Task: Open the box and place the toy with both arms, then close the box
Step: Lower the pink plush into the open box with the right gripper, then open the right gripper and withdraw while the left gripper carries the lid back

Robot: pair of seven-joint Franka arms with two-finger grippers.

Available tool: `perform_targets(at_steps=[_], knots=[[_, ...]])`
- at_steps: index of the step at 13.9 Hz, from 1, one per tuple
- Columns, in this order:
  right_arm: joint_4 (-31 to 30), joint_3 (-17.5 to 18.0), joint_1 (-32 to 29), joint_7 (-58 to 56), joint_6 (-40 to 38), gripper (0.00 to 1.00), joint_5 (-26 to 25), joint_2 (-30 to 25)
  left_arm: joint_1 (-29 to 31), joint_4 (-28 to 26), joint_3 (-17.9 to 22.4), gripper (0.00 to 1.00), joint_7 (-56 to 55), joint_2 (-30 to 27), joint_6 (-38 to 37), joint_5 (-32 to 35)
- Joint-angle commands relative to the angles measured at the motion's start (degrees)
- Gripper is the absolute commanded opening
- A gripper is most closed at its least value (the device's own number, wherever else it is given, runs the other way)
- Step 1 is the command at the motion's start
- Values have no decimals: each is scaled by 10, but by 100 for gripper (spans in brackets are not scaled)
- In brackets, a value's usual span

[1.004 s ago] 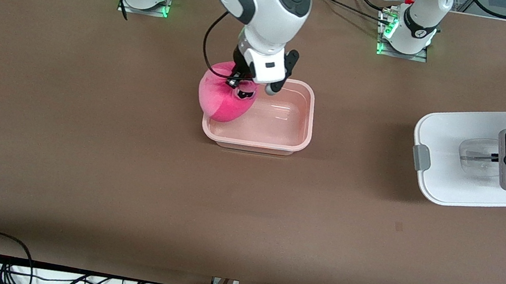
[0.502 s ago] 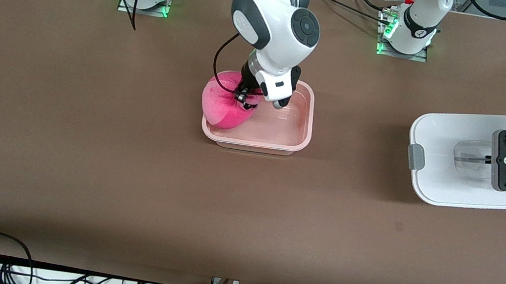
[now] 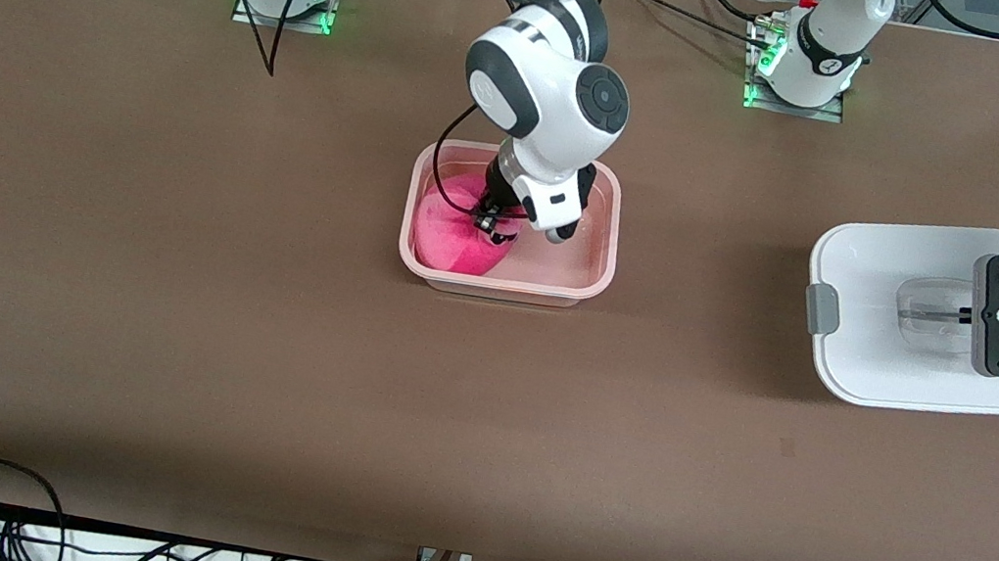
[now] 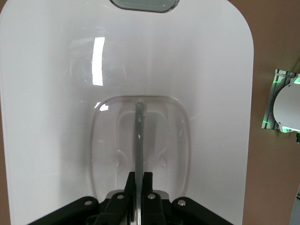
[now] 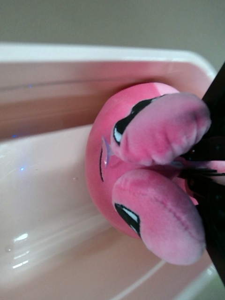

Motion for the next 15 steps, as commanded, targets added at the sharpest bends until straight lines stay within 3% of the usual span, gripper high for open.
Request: perform_targets(at_steps=[1,2,3,4,12,15], knots=[[21,-11,26,13,15,0,-25,33,3,6,-2,0,16,-4,-7,-3],[21,-11,26,21,29,0,-25,41,3,6,-2,0,17,-4,-7,-3],[20,-11,23,22,48,27,-25,47,3,5,-2,0,17,-4,-8,-8],[20,-11,20,23,64,97,-24,49,3,6,-2,0,17,-4,-9,-10],[22,-4,22,149,82,100,11,21,-6,7,-5,0,65,-4,-11,-21],[22,-28,10,152,49,100,10,-19,-7,7,-34,0,63,-4,-8,-37]])
